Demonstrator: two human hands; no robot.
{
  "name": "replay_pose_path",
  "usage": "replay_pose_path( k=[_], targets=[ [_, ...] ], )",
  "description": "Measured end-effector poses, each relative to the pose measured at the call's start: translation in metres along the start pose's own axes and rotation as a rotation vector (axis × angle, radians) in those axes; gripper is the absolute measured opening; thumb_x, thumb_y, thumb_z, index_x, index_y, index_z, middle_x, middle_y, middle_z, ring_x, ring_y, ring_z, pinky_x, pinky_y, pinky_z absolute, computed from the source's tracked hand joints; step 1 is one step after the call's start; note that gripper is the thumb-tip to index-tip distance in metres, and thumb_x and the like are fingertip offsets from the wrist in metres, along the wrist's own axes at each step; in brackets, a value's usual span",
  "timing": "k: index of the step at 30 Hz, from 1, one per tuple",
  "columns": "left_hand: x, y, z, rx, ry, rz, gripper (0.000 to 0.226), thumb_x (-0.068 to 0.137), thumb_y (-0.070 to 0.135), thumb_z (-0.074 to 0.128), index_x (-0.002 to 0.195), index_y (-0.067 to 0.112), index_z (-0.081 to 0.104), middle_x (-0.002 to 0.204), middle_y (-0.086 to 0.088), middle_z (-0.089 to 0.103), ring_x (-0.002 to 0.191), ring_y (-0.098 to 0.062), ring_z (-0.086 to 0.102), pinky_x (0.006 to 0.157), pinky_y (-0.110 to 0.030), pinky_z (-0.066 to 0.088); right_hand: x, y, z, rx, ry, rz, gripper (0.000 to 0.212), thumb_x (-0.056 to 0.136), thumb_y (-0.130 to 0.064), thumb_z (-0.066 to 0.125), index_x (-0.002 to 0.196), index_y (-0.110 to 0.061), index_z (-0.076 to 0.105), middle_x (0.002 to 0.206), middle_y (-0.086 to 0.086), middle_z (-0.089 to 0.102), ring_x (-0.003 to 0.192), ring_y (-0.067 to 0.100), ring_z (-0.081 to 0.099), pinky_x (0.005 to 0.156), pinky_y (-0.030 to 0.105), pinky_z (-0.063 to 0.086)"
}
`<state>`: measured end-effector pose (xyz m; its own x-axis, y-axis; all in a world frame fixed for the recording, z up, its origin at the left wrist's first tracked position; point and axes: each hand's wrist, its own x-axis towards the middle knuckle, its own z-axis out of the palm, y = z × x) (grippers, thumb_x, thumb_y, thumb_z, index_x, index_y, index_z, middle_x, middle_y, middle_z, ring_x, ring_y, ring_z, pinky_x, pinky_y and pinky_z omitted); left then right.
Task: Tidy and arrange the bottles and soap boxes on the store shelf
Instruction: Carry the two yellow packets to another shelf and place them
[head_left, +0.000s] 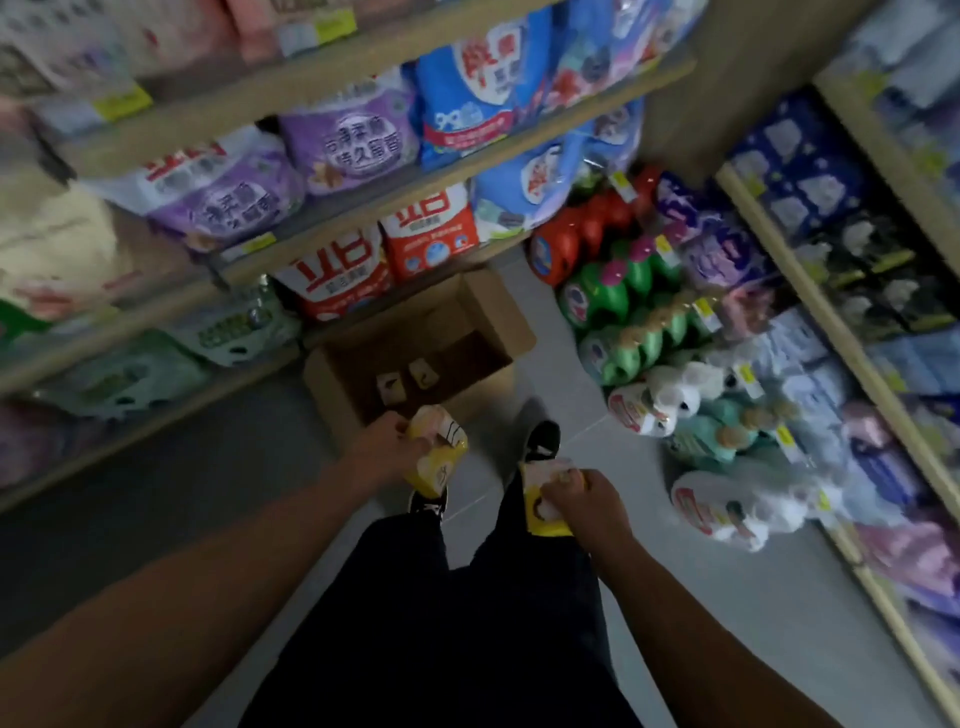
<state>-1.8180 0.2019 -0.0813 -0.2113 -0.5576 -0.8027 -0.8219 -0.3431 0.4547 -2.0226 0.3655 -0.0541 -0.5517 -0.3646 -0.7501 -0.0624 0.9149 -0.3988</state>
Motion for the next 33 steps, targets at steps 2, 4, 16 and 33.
replay_pose_path(
  k=[2, 4, 16, 33],
  targets=[
    [0.013, 0.003, 0.003, -0.139, 0.028, -0.067, 0.045, 0.088, 0.037, 0.066, 0.122, 0.01, 0.053, 0.113, -0.008, 0.059, 0.099, -0.021, 0.059, 0.077, -0.037, 0.054, 0.038, -0.021, -0.005, -0.054, -0.056, -0.048, 0.036, 0.084, -0.028, 0.072, 0.113, -0.01, 0.059, 0.103, 0.009, 0.063, 0.091, 0.025, 0.06, 0.07, 0.032, 0.043],
    [0.032, 0.001, 0.012, -0.271, 0.063, -0.13, 0.045, 0.086, 0.036, 0.069, 0.123, 0.013, 0.055, 0.114, -0.007, 0.061, 0.104, -0.024, 0.061, 0.092, -0.044, 0.052, 0.082, -0.038, -0.006, -0.14, -0.115, -0.093, 0.034, 0.083, -0.029, 0.072, 0.111, -0.014, 0.059, 0.101, 0.007, 0.063, 0.089, 0.024, 0.06, 0.071, 0.033, 0.045],
    [0.323, -0.102, 0.096, -0.525, 0.425, -0.369, 0.025, 0.077, 0.046, 0.071, 0.092, 0.029, 0.061, 0.092, 0.002, 0.068, 0.084, -0.019, 0.065, 0.078, -0.038, 0.057, 0.429, -0.087, 0.176, -0.402, -0.339, -0.301, 0.052, 0.081, -0.029, 0.077, 0.126, -0.011, 0.058, 0.117, 0.009, 0.063, 0.106, 0.028, 0.061, 0.09, 0.043, 0.05],
    [0.596, -0.223, 0.194, -0.264, 0.265, -0.345, 0.043, 0.099, 0.039, 0.046, 0.113, 0.002, 0.063, 0.111, -0.016, 0.065, 0.099, -0.029, 0.061, 0.082, -0.031, 0.05, 0.671, -0.013, 0.374, -0.764, -0.326, -0.334, 0.051, 0.089, -0.026, 0.069, 0.131, -0.002, 0.054, 0.131, 0.02, 0.056, 0.119, 0.035, 0.056, 0.096, 0.038, 0.048]
  ],
)
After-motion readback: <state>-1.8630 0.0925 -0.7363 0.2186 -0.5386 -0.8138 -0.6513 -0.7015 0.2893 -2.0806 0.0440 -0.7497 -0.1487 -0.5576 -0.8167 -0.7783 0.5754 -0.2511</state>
